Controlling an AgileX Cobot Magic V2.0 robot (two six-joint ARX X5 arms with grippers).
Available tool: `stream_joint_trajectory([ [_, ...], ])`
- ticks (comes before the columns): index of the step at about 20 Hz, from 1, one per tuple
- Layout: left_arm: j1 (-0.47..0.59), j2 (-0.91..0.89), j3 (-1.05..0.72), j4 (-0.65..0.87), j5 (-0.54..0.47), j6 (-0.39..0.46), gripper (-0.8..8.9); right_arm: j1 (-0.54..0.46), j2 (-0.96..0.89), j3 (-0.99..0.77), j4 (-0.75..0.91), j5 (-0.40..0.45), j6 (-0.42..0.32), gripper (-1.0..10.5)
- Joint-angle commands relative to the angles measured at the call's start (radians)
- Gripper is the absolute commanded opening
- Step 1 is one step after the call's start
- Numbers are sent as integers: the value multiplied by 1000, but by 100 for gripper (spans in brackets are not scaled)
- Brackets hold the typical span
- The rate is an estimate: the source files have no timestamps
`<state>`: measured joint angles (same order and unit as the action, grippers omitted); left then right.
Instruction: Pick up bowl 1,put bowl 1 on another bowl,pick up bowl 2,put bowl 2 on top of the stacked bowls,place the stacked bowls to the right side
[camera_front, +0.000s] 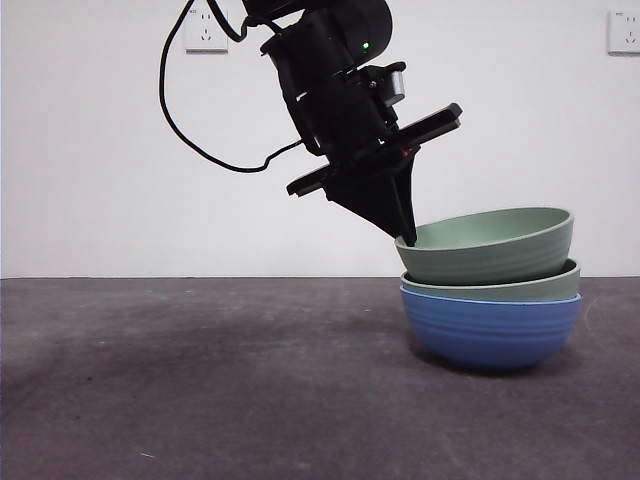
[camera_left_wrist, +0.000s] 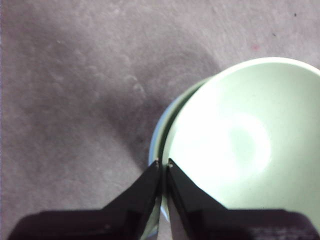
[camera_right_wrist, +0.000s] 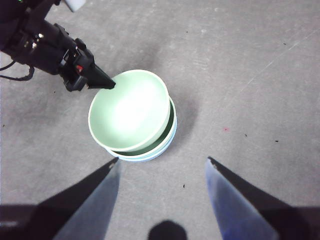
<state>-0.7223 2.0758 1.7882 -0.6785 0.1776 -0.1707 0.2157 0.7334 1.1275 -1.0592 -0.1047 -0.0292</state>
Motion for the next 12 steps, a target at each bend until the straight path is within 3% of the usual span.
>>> stream_joint_trajectory([
  [1,-17,39,3,-2,5,-13,-7,2,-2,-8,2,-1,14,285],
  [6,-24,49,3,-4,0,-13,5,2,-2,-8,2,-1,13,285],
  [7,-24,49,3,-10,0,-13,50,2,-2,-8,2,-1,14,285],
  [9,-24,47,3,-23,7,-13,299,2,-2,-8,2,-1,16,285],
  [10,-24,43,3,-28,8,-13,379,2,-1,-8,2,-1,25,285],
  [12,-23,26,6,-35,9,-13,385,2,2,-8,2,-1,40,290],
])
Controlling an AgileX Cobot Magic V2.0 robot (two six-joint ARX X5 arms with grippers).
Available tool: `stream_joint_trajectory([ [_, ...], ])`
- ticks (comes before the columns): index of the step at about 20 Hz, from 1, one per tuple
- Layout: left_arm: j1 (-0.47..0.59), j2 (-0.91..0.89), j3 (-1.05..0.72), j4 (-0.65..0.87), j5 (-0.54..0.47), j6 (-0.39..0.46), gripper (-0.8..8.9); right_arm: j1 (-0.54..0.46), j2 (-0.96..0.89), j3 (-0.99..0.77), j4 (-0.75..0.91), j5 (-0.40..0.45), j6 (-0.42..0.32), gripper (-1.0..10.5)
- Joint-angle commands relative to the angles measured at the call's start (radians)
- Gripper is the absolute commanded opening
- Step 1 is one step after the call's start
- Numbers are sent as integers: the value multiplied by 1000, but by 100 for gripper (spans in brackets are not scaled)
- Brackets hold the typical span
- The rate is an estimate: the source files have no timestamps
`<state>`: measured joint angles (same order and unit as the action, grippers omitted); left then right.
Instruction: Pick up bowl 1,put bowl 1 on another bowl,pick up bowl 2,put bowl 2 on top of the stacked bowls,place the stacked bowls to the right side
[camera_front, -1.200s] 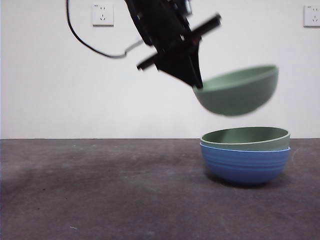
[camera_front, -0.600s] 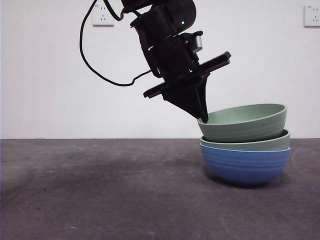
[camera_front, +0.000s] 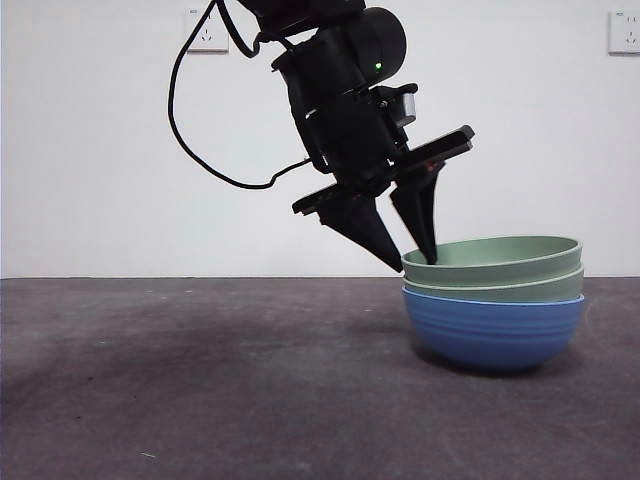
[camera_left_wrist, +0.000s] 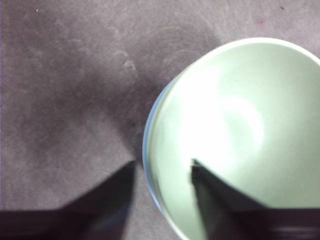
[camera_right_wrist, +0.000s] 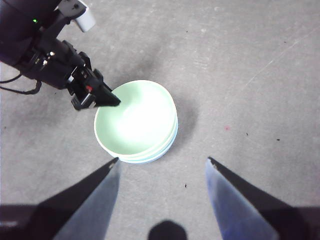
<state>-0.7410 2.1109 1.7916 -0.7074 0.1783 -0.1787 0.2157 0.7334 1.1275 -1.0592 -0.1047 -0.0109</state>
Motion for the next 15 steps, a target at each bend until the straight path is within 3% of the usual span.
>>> stream_joint_trajectory([
  [1,-3,-23,5,-7,7,-4,385,2,6,-8,2,-1,22,292],
  [2,-2,-38,9,-13,7,-1,385,2,9,-8,2,-1,24,297],
  [5,4,-117,14,-58,6,27,385,2,48,-8,2,-1,43,509],
  [10,22,-336,14,-174,3,86,385,2,221,-8,39,-6,71,515],
  [13,24,-500,14,-212,-7,127,385,1,377,-8,103,-80,109,513],
  [15,24,-596,14,-238,-24,137,385,1,482,-8,144,-80,130,513],
])
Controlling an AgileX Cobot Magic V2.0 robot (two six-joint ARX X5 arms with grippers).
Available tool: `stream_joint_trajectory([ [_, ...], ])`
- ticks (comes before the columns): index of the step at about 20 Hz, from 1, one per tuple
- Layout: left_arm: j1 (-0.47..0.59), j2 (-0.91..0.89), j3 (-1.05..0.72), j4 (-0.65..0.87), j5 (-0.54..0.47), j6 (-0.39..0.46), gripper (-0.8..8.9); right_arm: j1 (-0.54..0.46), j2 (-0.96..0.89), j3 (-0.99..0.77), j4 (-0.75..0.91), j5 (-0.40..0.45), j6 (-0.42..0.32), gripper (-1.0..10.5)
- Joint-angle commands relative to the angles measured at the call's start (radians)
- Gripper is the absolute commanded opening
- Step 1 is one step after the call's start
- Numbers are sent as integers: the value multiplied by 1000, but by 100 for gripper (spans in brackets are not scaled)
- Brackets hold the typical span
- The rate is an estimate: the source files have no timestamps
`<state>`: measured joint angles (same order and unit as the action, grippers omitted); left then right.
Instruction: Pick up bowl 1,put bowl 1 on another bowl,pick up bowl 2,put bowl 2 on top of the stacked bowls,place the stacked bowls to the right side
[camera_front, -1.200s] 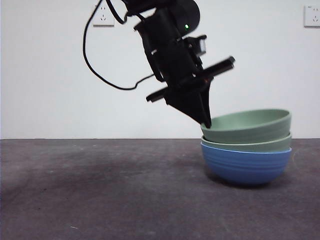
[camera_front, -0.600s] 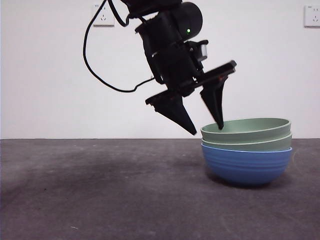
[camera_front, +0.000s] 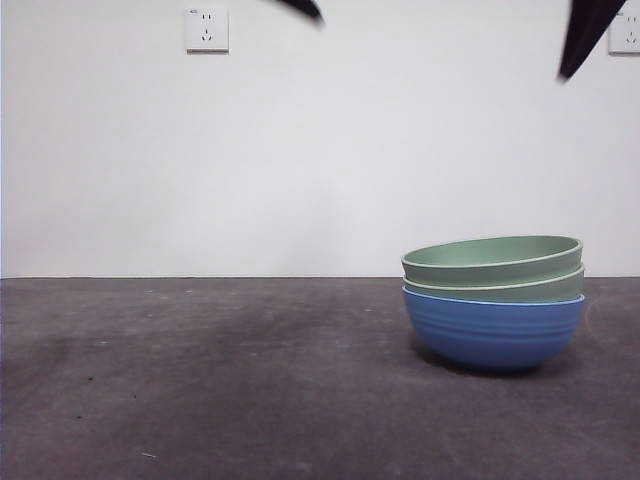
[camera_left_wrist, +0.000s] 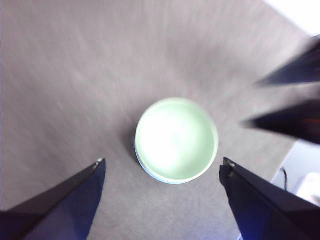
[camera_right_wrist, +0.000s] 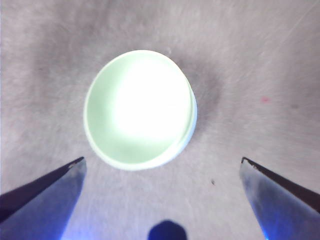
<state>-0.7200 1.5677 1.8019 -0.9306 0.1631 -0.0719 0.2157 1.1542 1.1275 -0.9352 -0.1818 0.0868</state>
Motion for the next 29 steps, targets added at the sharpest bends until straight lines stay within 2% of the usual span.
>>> stream_joint_trajectory([
  [1,3,-92,4,-26,-8,39,385,1,108,-8,36,-3,41,513],
  [7,2,-239,4,-70,-9,51,385,1,338,-8,111,-3,64,508],
  [12,2,-270,4,-89,-6,51,385,1,445,-8,167,-6,84,504],
  [17,2,-270,4,-92,-6,51,385,1,510,-8,194,-49,96,498],
  [18,2,-270,4,-92,-7,51,385,1,517,-8,198,-52,96,481],
  [20,2,-270,4,-89,-7,51,385,1,521,-8,208,-52,96,374],
  [24,2,-270,4,-89,-8,50,385,0,521,-8,220,-55,95,106],
  [26,2,-270,4,-89,-8,50,385,-5,521,-8,217,-56,95,55],
  [29,2,-270,4,-89,-8,50,385,-6,521,-8,214,-56,95,55],
])
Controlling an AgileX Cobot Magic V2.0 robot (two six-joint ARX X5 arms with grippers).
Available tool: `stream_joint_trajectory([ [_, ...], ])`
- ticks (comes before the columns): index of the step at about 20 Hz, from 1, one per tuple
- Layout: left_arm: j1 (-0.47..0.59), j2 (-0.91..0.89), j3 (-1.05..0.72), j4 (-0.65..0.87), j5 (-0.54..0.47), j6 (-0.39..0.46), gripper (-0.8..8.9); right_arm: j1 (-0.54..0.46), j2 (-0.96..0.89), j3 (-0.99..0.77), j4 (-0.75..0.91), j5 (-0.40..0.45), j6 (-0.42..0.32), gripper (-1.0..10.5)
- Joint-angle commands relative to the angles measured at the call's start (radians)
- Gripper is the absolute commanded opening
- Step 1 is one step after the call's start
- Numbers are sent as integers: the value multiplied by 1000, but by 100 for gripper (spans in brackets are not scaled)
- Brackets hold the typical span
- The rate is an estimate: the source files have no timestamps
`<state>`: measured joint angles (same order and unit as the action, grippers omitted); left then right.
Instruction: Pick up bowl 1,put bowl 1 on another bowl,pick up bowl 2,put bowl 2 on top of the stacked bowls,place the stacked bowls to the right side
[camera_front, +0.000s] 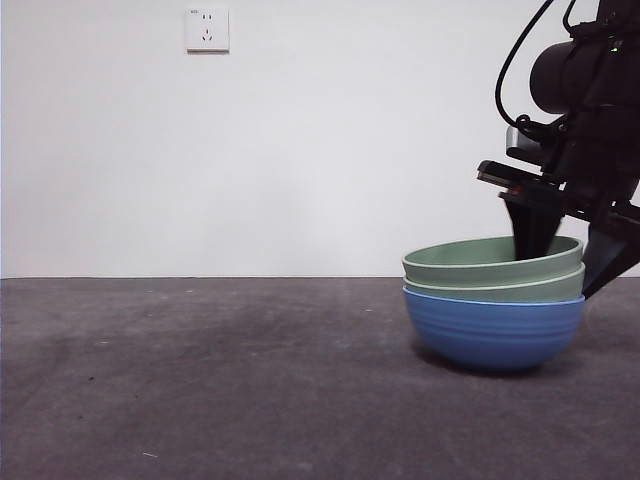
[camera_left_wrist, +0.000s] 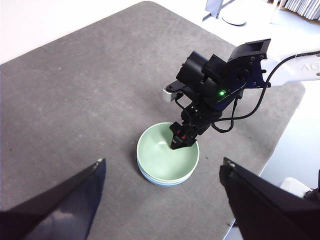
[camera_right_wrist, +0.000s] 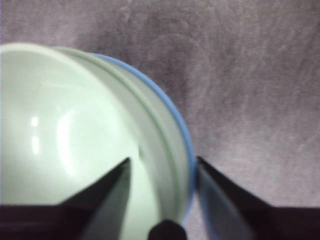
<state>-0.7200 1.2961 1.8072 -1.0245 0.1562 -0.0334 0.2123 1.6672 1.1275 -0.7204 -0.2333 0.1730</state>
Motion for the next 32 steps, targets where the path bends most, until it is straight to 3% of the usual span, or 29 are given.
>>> stream_joint_trajectory([
  [1,2,2,-2,5,-1,12,385,-2,8,-8,-2,-4,8,54],
  [4,2,2,-2,5,-1,12,385,-3,8,-8,-6,-4,7,-18],
  [13,2,2,-2,-32,-1,12,385,-14,-51,6,41,-51,-5,-17],
  [19,2,2,-2,-53,1,12,385,-104,-53,57,146,-45,11,-17],
  [26,2,2,-2,-56,2,8,377,-174,85,62,266,-46,21,-17],
  [32,2,2,-2,-91,1,8,377,-180,184,80,266,-45,18,-17],
])
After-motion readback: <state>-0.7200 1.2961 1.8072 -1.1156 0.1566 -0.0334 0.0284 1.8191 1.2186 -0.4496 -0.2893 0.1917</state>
